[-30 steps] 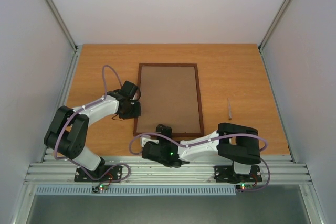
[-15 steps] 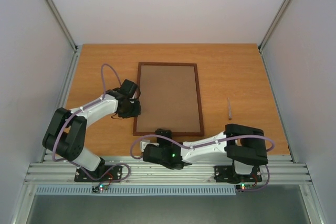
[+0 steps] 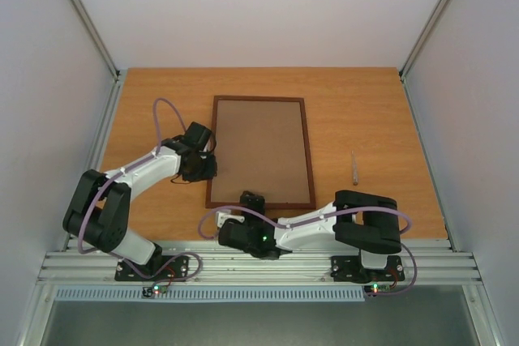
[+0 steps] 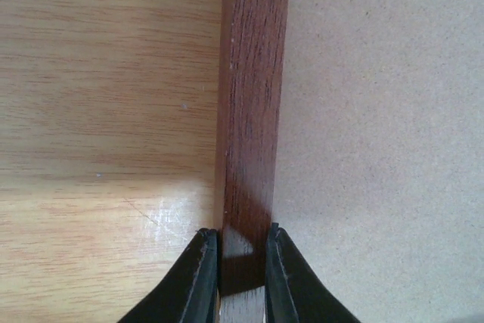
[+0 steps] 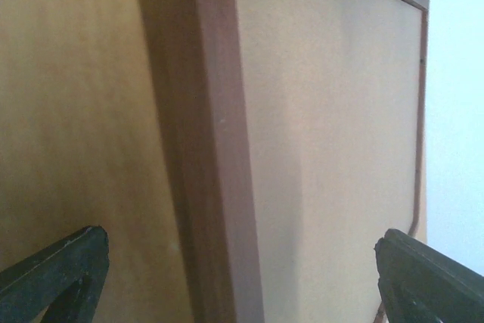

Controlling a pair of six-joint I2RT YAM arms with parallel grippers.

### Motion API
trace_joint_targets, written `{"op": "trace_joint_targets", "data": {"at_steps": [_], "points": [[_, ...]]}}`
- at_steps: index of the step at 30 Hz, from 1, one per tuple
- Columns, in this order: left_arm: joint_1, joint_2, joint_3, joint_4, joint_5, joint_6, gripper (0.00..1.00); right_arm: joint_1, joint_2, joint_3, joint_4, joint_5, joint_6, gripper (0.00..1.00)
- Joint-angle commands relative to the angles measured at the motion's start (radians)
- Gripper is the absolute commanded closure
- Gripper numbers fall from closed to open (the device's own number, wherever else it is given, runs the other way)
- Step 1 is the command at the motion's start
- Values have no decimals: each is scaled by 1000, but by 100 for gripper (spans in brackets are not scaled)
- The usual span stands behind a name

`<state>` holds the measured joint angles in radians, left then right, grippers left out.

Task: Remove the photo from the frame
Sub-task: Adjust the photo frame at the center of the board, then turn over the photo frame at the center of the board.

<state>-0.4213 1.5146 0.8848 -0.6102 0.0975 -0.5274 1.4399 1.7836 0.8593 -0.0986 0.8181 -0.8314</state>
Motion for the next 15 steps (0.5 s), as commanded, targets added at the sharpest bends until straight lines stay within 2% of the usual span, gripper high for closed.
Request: {"op": "trace_joint_targets", "data": {"at_steps": [1,7,15], "points": [[-2,-65,9,71,42,-43,99,-40,60,25,32,56,-15,4],[-2,-72,-1,79,43,-55,100,-64,98,42,81,96,-30,9],[-2,-56,-13,84,36,-72,100,-101,122,56,131,122,-42,21]]}}
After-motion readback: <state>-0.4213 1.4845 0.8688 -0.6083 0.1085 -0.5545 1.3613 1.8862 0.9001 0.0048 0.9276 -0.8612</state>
